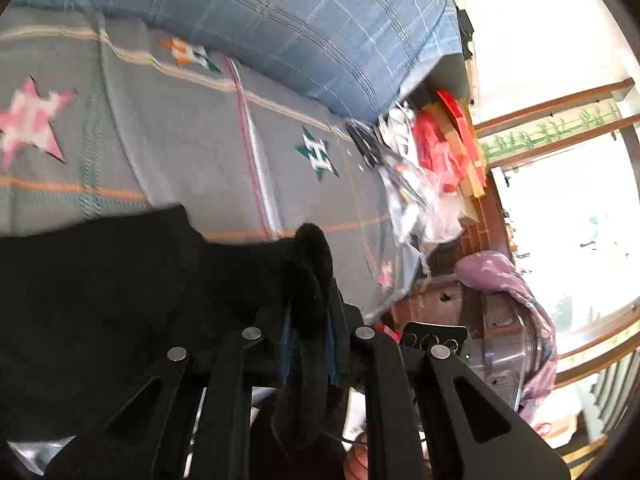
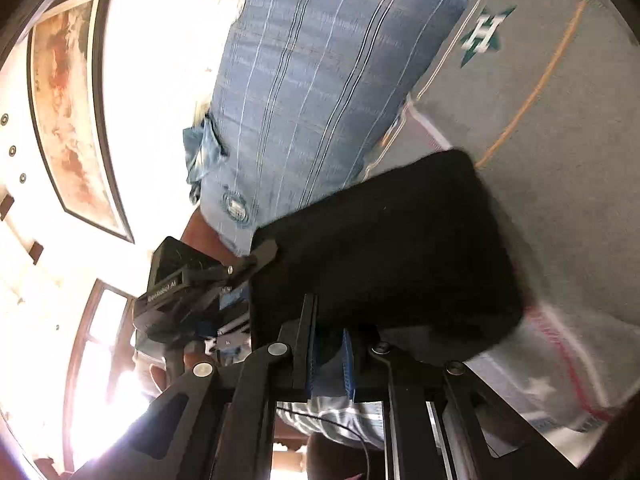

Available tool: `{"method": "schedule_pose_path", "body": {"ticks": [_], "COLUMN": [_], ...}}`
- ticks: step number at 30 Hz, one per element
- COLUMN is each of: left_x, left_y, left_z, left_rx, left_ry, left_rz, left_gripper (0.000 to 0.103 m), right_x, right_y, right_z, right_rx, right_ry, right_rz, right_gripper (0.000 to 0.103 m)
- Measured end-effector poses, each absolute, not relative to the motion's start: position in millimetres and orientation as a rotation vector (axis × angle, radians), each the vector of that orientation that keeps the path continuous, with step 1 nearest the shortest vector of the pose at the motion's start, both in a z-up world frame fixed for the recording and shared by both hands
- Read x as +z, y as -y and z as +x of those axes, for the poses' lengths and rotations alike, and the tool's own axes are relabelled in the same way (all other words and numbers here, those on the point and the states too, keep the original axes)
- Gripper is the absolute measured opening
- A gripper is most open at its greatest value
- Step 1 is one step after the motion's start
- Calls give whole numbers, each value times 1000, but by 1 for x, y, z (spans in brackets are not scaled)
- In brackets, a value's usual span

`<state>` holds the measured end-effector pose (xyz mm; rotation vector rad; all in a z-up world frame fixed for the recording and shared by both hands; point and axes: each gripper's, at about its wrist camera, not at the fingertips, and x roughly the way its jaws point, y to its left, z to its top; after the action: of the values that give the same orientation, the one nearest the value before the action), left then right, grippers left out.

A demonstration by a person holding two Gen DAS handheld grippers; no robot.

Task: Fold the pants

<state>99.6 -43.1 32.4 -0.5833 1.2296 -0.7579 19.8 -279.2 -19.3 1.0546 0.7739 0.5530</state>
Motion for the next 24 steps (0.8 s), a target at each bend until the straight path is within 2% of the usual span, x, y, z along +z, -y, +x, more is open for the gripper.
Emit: {"method": "schedule_pose_path", "body": {"ticks": [6,8,10,15,16,17,18,19,21,24], "left_x": [-49,-65,-66,-48,-46,-44,-43,-42,-41,-46], "left_y": [-1,-14,-22,-21,-21,-21,-21,-22,-19,-8], "left_z": [93,89,90,85,83,82,81,82,84,87], "left_rx": [-524,-547,-556,-583,-599,-608,-612,-608,-599,-593], "left_ry": [-1373,-1380,-1379,-1338,-1330,-1326,-1318,-1311,-1309,-1337], "left_rz": [-556,-655,-711,-648,-655,-659,-661,-664,-664,-682], "left_gripper": [13,15,15,18,23,32,38,44,44,44], "right_x": [-83,-91,-84,-38,-27,-15,-4,2,11,10], "right_y": [237,237,238,255,261,269,278,283,297,308], "right_z": [33,33,30,8,4,1,-1,0,8,24], "right_rx": [522,525,528,545,560,571,557,541,478,382], "right_ry": [-1015,-1021,-1031,-999,-972,-925,-873,-838,-794,-782], "right_rz": [1011,1025,1002,788,780,779,773,765,741,712], "right_gripper": [12,12,16,27,27,28,32,42,48,48]}}
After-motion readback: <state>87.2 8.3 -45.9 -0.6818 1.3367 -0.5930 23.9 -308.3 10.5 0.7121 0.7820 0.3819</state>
